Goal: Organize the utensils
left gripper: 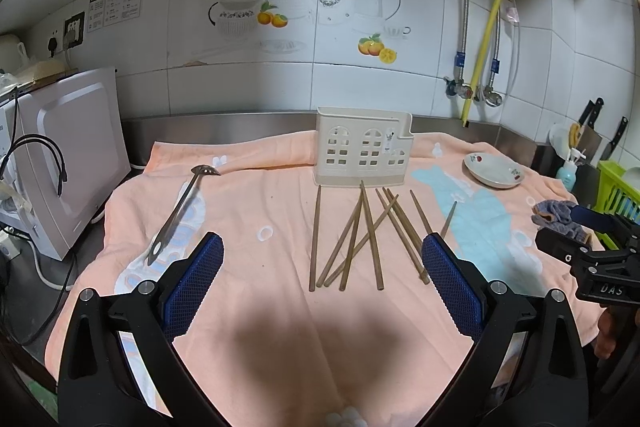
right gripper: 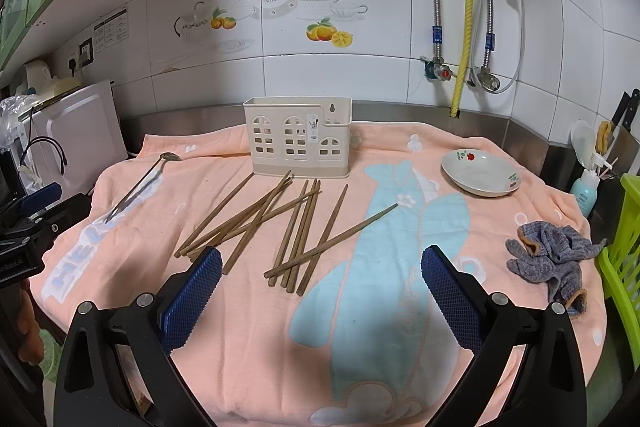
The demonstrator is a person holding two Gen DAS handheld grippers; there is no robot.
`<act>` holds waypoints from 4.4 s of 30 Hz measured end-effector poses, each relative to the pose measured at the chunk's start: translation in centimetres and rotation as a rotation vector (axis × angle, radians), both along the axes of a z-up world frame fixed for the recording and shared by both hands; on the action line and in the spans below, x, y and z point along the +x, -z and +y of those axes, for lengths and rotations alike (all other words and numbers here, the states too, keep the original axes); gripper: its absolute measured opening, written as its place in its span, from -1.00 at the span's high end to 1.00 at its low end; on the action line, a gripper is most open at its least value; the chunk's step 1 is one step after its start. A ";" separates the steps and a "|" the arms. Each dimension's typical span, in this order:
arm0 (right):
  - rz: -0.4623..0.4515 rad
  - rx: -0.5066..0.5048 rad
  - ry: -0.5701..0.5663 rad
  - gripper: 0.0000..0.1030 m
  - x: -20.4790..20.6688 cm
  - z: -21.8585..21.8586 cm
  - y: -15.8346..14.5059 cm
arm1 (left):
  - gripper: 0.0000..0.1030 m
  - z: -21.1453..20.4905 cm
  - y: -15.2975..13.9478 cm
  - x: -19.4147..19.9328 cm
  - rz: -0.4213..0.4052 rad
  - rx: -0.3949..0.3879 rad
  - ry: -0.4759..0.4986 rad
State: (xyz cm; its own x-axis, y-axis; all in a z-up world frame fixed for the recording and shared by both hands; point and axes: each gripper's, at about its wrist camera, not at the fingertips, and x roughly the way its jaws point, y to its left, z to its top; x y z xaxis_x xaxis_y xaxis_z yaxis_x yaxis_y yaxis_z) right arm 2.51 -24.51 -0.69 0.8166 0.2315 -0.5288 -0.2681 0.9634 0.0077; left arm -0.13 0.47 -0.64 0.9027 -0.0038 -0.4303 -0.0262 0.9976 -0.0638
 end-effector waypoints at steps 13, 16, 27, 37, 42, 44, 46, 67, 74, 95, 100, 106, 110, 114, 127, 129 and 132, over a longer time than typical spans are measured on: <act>0.000 0.000 -0.001 -0.88 0.0 0.2 0.0 | -0.90 0.3 0.1 0.1 0.004 -0.014 -0.001; 0.002 0.001 -0.002 -0.88 0.0 0.2 0.0 | -0.90 0.4 0.1 0.1 0.008 -0.016 -0.001; 0.010 -0.002 -0.006 -0.88 0.1 0.5 0.3 | -0.90 0.7 0.4 0.5 0.018 -0.024 -0.003; 0.022 -0.006 -0.007 -0.88 0.6 0.9 0.4 | -0.90 0.8 0.5 1.1 0.030 -0.028 -0.005; 0.026 -0.007 -0.008 -0.88 0.8 1.0 0.5 | -0.90 0.8 0.6 1.2 0.035 -0.028 -0.003; 0.028 -0.009 -0.010 -0.88 1.0 1.1 0.5 | -0.90 0.8 0.7 1.4 0.039 -0.029 -0.002; 0.033 -0.010 -0.012 -0.88 1.3 1.3 0.6 | -0.90 0.9 0.7 1.6 0.042 -0.031 -0.003; 0.145 0.019 0.004 -0.87 4.6 1.9 3.4 | -0.90 2.8 2.0 4.1 0.084 -0.056 -0.018; 0.217 0.058 0.027 -0.84 6.8 2.5 5.1 | -0.90 4.1 3.0 5.3 0.095 -0.069 -0.013; 0.455 0.271 0.205 0.24 14.1 3.3 11.5 | -0.90 8.1 6.1 9.1 0.146 -0.100 0.036; 0.462 0.272 0.237 0.41 14.9 3.2 11.7 | -0.90 8.4 6.7 9.7 0.157 -0.107 0.043; 0.475 0.276 0.258 0.58 15.3 3.0 12.0 | -0.90 8.8 7.0 10.2 0.163 -0.119 0.046; 0.480 0.277 0.258 0.77 15.2 2.8 12.0 | -0.90 8.8 7.3 10.3 0.168 -0.122 0.045; 0.476 0.279 0.261 0.85 15.0 2.4 12.0 | -0.90 9.0 7.4 10.4 0.174 -0.131 0.039; 0.430 0.123 0.251 0.87 14.5 1.9 12.2 | -0.90 8.7 7.3 10.5 0.181 -0.129 0.045; 0.421 0.088 0.243 0.87 14.5 2.2 12.2 | -0.90 8.6 7.4 10.6 0.187 -0.140 0.051; 0.405 0.042 0.224 0.81 14.2 2.8 12.3 | -0.90 8.4 7.8 10.9 0.208 -0.160 0.067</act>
